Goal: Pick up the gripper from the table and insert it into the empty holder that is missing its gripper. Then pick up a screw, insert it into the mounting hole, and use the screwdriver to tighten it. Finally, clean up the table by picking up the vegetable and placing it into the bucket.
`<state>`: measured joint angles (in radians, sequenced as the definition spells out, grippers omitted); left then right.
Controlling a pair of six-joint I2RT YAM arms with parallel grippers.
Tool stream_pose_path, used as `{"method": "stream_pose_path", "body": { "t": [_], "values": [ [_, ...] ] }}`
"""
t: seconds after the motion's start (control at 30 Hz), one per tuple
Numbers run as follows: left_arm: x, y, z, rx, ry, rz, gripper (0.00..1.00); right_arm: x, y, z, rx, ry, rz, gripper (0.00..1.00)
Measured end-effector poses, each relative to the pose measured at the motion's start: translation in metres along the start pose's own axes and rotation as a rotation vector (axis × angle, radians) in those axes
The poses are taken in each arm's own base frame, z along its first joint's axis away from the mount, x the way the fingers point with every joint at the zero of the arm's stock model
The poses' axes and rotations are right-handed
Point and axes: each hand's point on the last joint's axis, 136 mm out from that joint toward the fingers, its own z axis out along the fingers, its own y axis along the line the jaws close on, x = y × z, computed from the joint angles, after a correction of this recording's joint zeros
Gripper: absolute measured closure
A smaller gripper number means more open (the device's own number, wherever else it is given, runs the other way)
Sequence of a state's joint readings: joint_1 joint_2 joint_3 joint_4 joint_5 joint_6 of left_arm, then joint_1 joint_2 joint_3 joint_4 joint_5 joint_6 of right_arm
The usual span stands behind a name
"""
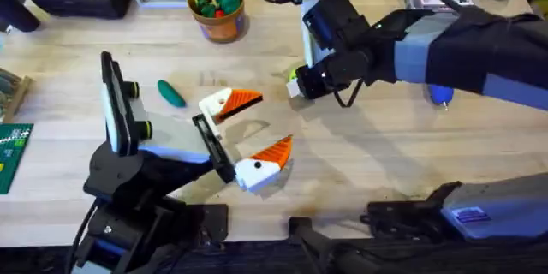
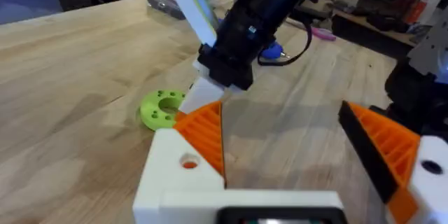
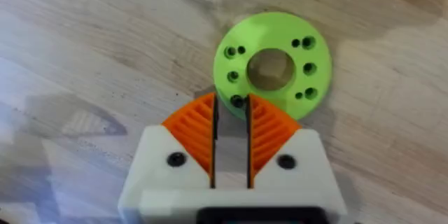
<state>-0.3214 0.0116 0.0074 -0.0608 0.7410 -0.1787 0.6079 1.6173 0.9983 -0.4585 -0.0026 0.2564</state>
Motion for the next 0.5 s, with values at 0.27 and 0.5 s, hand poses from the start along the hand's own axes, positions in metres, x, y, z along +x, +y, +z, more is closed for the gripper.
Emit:
{"method": "stream_pose_path", "body": {
  "t": [0.27, 0.5],
  "values": [
    [0.0000, 0.0000, 0.0000, 0.000, 0.000, 0.000, 0.015, -0.0023, -0.0044, 0.0013, 0.025, -0.002, -0.004, 0.991],
    [0.0000, 0.0000, 0.0000, 0.000, 0.000, 0.000, 0.015, -0.0019, -0.0046, 0.0001, 0.028, 0.006, -0.006, 0.994]
  ]
}}
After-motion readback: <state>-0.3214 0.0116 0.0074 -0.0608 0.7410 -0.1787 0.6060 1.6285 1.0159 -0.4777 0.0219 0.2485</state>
